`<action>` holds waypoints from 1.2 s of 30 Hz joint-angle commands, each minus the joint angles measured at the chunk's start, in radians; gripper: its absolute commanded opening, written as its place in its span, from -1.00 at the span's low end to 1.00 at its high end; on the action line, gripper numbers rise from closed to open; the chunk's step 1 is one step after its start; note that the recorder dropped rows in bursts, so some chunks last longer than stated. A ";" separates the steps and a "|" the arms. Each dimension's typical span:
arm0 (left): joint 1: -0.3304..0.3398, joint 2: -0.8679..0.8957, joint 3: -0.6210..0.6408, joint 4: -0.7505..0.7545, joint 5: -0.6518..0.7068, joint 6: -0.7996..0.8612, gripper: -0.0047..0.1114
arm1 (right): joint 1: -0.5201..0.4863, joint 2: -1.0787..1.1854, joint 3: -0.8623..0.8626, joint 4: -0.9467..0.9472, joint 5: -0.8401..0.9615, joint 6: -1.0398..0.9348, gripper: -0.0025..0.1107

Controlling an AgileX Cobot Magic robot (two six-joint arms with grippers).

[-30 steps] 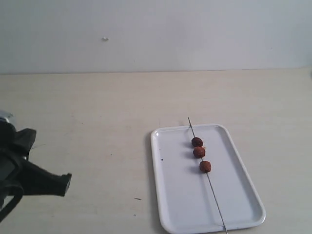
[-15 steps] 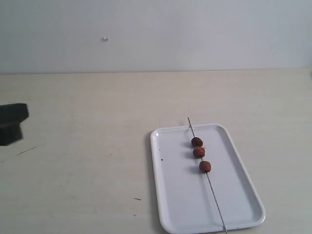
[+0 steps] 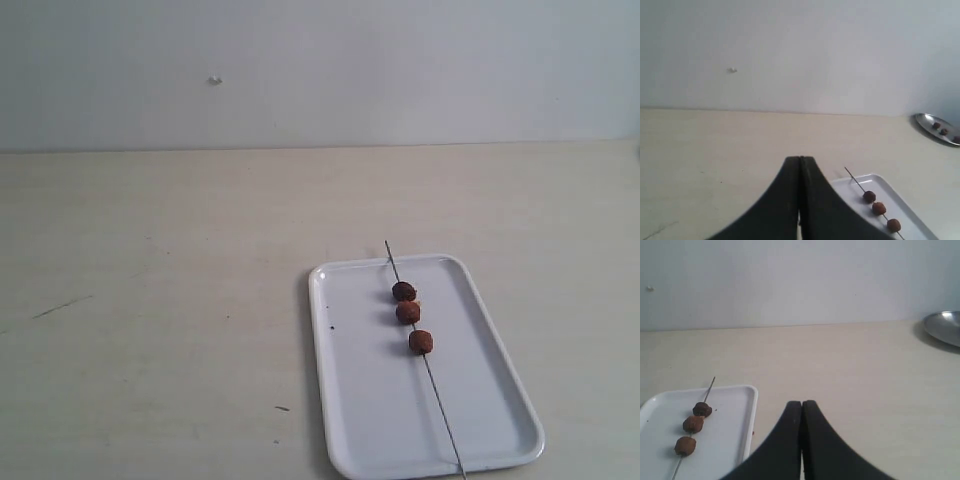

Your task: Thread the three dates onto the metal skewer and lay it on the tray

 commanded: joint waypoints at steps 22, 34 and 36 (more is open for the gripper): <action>0.271 -0.369 0.375 1.155 -0.041 -0.960 -0.92 | -0.005 -0.006 0.006 0.000 -0.001 -0.001 -0.96; 0.271 -0.369 0.375 1.154 0.027 -0.960 -0.92 | -0.005 -0.006 0.006 0.000 -0.001 -0.001 -0.96; 0.271 -0.369 0.375 1.154 0.027 -0.960 -0.92 | -0.005 -0.006 0.006 0.000 -0.001 -0.001 -0.96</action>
